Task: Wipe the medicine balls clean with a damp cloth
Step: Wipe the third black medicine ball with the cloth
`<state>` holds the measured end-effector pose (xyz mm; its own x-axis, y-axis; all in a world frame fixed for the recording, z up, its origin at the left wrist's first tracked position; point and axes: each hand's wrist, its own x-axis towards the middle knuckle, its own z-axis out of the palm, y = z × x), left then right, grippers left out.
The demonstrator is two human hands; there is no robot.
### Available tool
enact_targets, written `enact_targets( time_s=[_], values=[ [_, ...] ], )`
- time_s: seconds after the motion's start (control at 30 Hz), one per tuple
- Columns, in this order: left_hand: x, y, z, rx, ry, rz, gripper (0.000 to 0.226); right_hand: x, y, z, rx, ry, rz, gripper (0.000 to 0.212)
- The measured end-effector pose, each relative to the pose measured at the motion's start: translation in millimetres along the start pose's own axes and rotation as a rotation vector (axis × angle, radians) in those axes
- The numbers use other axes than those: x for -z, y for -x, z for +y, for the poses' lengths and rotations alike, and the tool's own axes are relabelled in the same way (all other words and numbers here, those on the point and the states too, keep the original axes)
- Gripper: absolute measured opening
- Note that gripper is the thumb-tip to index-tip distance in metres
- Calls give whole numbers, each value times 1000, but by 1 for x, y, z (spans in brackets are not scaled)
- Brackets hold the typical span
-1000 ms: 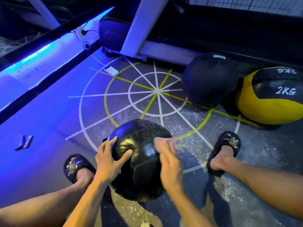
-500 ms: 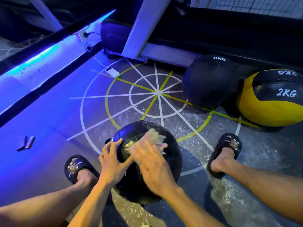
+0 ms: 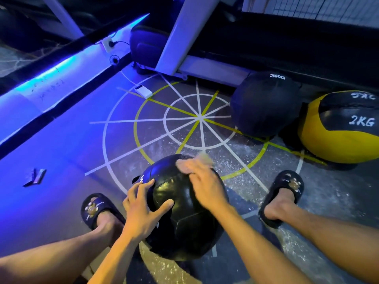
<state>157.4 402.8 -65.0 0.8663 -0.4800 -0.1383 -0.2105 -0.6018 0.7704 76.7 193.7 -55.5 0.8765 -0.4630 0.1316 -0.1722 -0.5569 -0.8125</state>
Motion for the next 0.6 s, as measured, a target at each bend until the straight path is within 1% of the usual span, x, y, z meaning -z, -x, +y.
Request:
enact_targets(
  time_s=[0.03, 0.1, 0.13, 0.17, 0.2, 0.27, 0.3, 0.33, 0.37, 0.4, 0.47, 0.5, 0.53, 0.57, 0.6],
  values=[
    [1, 2, -1, 8, 4, 4, 91, 12, -5, 14, -144, -21, 34, 44],
    [0, 6, 0, 13, -28, -6, 88, 36, -6, 33, -491, -73, 67, 38],
    [-1, 8, 1, 10, -29, -9, 88, 39, -2, 35, -555, -67, 69, 37],
    [-2, 10, 2, 9, -26, -14, 88, 33, 3, 30, -521, -28, 61, 38],
    [-3, 12, 4, 8, -24, -17, 89, 24, 6, 18, -407, 22, 70, 40],
    [-3, 15, 5, 0, -37, -17, 90, 7, 13, -14, -21, 87, 36, 42],
    [-1, 16, 4, -6, -51, -23, 91, -1, 17, -24, 172, 127, -23, 44],
    [0, 17, 3, -7, -60, -27, 93, -6, 18, -24, 314, 179, -64, 46],
    [2, 20, 2, -8, -61, -31, 94, -3, 15, -16, 323, 182, -102, 48],
    [2, 22, 2, -8, -55, -38, 95, 4, 9, -1, 210, 148, -108, 47],
    [1, 26, 1, -13, -59, -39, 96, 27, -8, 26, -247, 92, -64, 40],
    [0, 29, 1, -18, -76, -41, 96, 34, -14, 30, -438, 91, -71, 37],
    [0, 30, 1, -25, -94, -43, 97, 35, -14, 27, -485, 110, -69, 35],
    [2, 30, 0, -36, -104, -52, 96, 30, -12, 19, -383, 114, -66, 35],
    [5, 28, 0, -44, -113, -68, 94, 22, -9, 3, -239, 85, -85, 36]
  ],
)
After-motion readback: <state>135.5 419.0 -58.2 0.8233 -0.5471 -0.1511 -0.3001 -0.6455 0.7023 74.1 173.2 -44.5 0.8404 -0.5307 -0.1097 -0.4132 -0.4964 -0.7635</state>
